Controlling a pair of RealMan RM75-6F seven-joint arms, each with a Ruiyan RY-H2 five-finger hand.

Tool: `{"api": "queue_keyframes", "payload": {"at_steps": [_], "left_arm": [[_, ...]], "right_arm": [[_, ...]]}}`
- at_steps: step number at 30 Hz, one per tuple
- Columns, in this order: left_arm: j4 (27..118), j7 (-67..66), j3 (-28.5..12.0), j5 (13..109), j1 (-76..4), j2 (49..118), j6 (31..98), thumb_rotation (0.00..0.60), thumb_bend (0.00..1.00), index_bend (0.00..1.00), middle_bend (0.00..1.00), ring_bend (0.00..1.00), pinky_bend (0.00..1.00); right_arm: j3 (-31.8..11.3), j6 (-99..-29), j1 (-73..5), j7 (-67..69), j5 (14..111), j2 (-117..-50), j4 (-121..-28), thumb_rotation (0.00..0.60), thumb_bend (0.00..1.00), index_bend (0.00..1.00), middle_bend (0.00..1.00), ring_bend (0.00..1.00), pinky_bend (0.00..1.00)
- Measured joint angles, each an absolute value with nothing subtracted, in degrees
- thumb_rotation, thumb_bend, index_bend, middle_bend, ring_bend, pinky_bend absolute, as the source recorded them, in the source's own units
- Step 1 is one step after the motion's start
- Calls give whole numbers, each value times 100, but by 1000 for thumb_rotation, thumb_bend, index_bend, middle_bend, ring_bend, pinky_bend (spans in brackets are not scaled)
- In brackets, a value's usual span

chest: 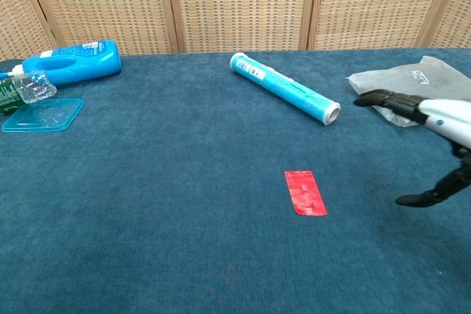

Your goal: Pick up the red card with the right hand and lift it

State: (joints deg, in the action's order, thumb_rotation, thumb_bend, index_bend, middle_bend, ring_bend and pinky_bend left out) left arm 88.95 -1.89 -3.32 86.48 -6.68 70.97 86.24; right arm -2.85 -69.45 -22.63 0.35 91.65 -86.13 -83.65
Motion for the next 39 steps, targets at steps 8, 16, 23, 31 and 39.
{"api": "queue_keyframes", "payload": {"at_steps": [8, 16, 23, 31, 39], "left_arm": [[8858, -171, -342, 8615, -686, 7107, 8576, 600, 190, 0, 0, 0, 104], [8848, -191, -341, 8605, -690, 7123, 8572, 600, 190, 0, 0, 0, 104], [8837, -164, -348, 8593, -695, 7117, 8564, 600, 189, 0, 0, 0, 104], [8835, -159, -348, 8589, -695, 7118, 8564, 600, 189, 0, 0, 0, 104], [8831, -155, -352, 8578, -699, 7117, 8554, 600, 189, 0, 0, 0, 104]], "right_arm": [[-309, -6823, -2389, 110, 9063, -8880, -8195, 600, 86, 0, 0, 0, 0], [-357, -6768, -2455, 135, 8891, -9230, -7995, 600, 87, 0, 0, 0, 0], [-396, -6715, -2512, 49, 8757, -9435, -7874, 600, 86, 0, 0, 0, 0], [-436, -6607, -2611, 87, 8670, -9591, -7830, 600, 86, 0, 0, 0, 0], [-440, -6504, -2693, 145, 8617, -9711, -7731, 600, 86, 0, 0, 0, 0]]}}
